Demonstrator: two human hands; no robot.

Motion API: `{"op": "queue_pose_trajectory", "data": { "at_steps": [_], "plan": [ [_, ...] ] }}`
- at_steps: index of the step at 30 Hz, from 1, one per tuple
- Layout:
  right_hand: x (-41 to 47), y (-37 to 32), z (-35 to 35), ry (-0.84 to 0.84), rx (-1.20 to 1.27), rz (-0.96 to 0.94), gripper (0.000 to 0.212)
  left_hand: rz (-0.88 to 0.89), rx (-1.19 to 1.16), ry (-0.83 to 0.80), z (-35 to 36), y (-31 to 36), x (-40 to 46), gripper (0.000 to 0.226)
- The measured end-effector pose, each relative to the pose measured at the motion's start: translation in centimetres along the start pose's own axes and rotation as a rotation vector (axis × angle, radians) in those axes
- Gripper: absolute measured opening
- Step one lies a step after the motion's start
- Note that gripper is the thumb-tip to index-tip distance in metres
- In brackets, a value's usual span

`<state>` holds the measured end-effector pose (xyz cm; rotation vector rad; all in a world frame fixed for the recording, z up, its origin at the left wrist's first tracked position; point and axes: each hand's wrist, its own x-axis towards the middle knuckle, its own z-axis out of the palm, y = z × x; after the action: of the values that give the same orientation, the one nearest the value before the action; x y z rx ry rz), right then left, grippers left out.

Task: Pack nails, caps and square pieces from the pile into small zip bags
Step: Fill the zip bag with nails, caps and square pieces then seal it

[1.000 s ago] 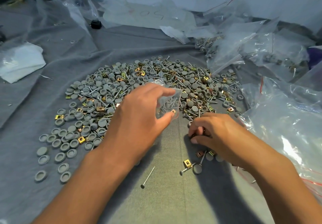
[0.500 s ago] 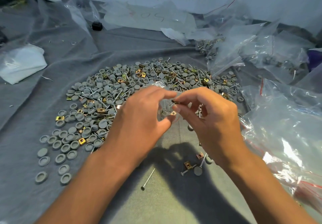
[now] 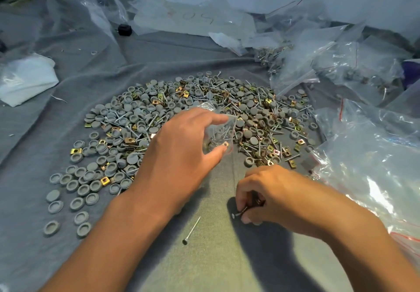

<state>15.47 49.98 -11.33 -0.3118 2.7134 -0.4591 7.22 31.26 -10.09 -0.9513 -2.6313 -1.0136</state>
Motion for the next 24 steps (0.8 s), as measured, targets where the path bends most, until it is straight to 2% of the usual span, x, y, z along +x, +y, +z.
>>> {"op": "queue_pose_trajectory", "data": {
  "at_steps": [4, 8, 11, 15, 21, 24],
  "plan": [
    [-0.4, 1.3, -1.4, 0.116, 0.213, 0.108, 0.018, 0.000, 0.003, -0.008, 0.0, 0.0, 0.0, 0.053],
    [-1.4, 2.8, -1.8, 0.039, 0.092, 0.214, 0.021, -0.004, 0.001, -0.013, 0.0, 0.0, -0.1, 0.053],
    [-1.3, 2.4, -1.1, 0.054, -0.013, 0.200, 0.023, -0.007, 0.004, -0.021, 0.0, 0.0, -0.1, 0.053],
    [-1.0, 2.2, -1.3, 0.075, 0.059, 0.196, 0.021, -0.009, 0.004, -0.017, -0.1, 0.0, -0.1, 0.053],
    [-0.5, 2.0, -0.8, 0.072, -0.024, 0.134, 0.026, -0.005, 0.005, -0.011, -0.1, 0.0, -0.1, 0.053],
    [-0.2, 1.8, -0.6, 0.073, -0.013, 0.123, 0.021, -0.008, 0.004, -0.008, -0.2, 0.0, -0.1, 0.052]
  ]
}}
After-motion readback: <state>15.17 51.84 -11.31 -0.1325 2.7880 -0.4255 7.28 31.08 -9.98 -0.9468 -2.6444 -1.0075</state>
